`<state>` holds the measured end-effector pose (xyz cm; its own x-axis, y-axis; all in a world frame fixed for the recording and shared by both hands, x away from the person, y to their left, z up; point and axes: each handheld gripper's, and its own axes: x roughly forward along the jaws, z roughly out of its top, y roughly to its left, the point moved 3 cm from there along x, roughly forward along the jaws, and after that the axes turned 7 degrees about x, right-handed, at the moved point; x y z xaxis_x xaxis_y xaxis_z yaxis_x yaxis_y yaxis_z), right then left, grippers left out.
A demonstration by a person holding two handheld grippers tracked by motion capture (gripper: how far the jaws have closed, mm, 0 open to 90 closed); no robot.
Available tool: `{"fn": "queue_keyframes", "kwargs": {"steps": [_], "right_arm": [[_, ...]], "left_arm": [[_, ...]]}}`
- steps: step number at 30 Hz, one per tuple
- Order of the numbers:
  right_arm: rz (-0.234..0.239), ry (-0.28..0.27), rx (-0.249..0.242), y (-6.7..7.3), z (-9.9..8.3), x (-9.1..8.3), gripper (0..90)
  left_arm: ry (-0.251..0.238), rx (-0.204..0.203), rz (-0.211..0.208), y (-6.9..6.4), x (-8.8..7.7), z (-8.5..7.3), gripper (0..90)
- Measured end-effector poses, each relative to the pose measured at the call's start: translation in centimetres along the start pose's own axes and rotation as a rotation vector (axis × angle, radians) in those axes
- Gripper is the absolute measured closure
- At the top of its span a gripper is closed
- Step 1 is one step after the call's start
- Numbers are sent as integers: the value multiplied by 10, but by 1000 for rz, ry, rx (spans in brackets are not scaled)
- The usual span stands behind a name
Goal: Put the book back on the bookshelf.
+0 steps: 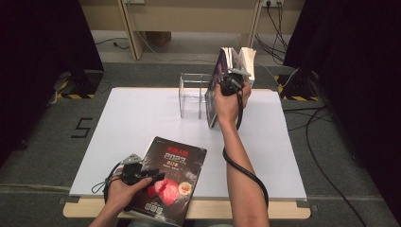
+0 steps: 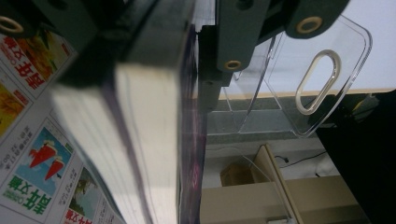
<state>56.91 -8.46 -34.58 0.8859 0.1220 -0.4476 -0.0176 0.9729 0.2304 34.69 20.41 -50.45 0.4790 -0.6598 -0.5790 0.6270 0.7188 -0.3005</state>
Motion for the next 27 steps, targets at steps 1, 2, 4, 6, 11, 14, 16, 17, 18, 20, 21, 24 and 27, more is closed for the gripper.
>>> {"fn": "queue_keyframes", "kwargs": {"steps": [1,2,4,6,11,14,16,17,18,20,21,24,27], "right_arm": [[4,1,2,0,0,-1,705],[7,1,6,0,-1,-2,704],[7,2,1,-1,-1,-4,694],[8,4,-2,-1,-1,-5,681],[18,22,7,-2,-6,-10,647],[26,28,18,-3,-8,-12,640],[26,28,18,-3,-9,-14,636],[27,28,20,-3,-10,-15,634],[29,28,18,-4,-10,-17,633],[36,29,20,-4,-12,-19,630],[35,28,20,-4,-13,-21,629],[40,30,21,-5,-16,-25,624],[46,35,16,-6,-19,-30,620]], "left_arm": [[0,0,-1,0,0,0,581],[-1,1,-2,-1,0,0,581],[1,1,-3,-1,1,0,581],[0,0,-1,-1,1,0,581],[-1,2,3,-1,0,0,581],[-1,3,3,-1,0,0,579],[-2,3,4,-1,0,0,579],[-3,2,4,-1,0,1,578],[-4,1,5,-1,0,1,579],[-4,1,5,-1,0,0,578],[-3,2,5,-1,0,0,578],[-3,1,8,-1,0,1,578],[-7,-1,11,0,-1,1,576]]}}
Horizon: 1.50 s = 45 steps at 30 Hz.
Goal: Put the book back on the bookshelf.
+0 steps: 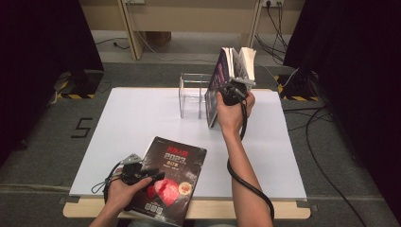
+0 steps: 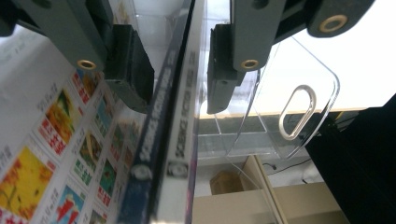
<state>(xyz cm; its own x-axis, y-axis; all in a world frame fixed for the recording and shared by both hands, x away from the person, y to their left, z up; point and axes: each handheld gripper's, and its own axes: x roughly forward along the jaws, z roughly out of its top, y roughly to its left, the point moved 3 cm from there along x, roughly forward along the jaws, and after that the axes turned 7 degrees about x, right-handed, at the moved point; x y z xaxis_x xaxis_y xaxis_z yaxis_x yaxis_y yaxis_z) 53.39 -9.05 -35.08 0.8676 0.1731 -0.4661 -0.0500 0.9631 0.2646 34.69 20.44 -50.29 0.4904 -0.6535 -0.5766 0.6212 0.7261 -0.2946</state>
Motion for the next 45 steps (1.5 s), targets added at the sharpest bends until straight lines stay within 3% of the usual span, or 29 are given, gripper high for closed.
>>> {"fn": "queue_keyframes", "kwargs": {"steps": [22,32,45], "right_arm": [[69,64,15,-13,-27,-25,606],[82,137,18,-19,-44,-32,605],[105,254,36,-27,-74,-24,605]], "left_arm": [[-12,-10,57,8,-7,2,543],[-9,-25,95,16,-11,2,527],[8,-51,145,26,-13,-1,518]]}}
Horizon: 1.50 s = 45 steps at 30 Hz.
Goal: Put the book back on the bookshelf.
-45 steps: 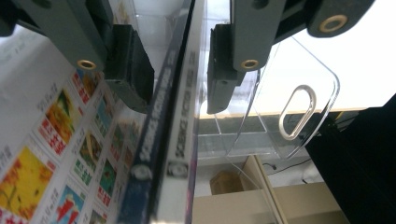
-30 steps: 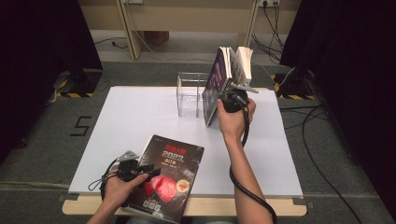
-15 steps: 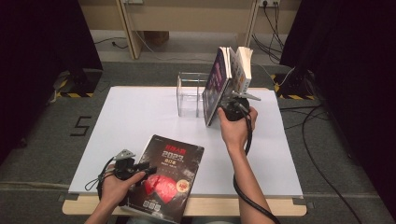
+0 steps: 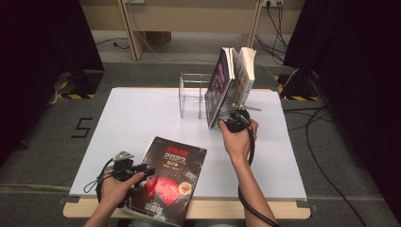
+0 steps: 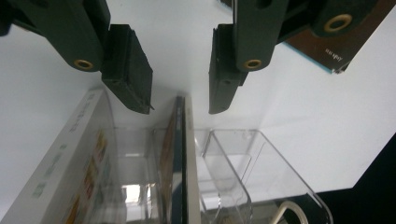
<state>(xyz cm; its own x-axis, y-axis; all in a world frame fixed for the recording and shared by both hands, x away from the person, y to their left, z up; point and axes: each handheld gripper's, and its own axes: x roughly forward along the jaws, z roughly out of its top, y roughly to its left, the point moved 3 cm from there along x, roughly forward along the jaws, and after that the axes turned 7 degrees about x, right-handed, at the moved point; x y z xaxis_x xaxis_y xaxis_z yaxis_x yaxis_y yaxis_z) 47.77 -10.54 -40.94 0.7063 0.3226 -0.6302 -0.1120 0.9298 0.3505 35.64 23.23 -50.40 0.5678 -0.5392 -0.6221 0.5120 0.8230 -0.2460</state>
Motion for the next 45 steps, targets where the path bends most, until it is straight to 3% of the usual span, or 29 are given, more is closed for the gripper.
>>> {"fn": "queue_keyframes", "kwargs": {"steps": [17,33,45], "right_arm": [[10,98,-2,-5,-32,16,604],[29,168,6,0,-54,31,602],[41,204,3,5,-67,40,602]], "left_arm": [[15,-19,18,7,2,-3,499],[9,-26,41,11,0,-3,494],[10,-26,103,16,-3,-3,490]]}}
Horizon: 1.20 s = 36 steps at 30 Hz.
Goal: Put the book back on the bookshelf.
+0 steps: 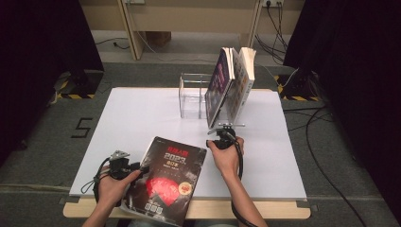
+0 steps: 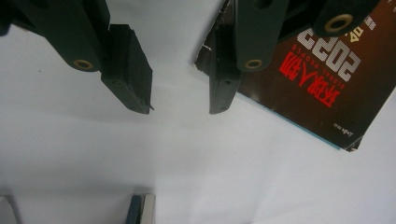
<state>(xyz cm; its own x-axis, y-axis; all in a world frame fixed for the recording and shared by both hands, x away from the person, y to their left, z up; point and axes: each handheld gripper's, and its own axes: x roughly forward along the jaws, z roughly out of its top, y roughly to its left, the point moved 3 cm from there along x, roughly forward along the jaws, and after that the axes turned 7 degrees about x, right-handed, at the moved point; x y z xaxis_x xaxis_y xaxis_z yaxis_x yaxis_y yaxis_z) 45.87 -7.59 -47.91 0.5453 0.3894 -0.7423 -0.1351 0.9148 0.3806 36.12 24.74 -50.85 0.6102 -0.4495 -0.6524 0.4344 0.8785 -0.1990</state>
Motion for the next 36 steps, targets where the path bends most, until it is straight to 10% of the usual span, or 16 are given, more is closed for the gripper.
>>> {"fn": "queue_keyframes", "kwargs": {"steps": [36], "right_arm": [[50,122,22,14,-19,20,610]], "left_arm": [[36,-64,-8,6,-1,-4,551]]}}
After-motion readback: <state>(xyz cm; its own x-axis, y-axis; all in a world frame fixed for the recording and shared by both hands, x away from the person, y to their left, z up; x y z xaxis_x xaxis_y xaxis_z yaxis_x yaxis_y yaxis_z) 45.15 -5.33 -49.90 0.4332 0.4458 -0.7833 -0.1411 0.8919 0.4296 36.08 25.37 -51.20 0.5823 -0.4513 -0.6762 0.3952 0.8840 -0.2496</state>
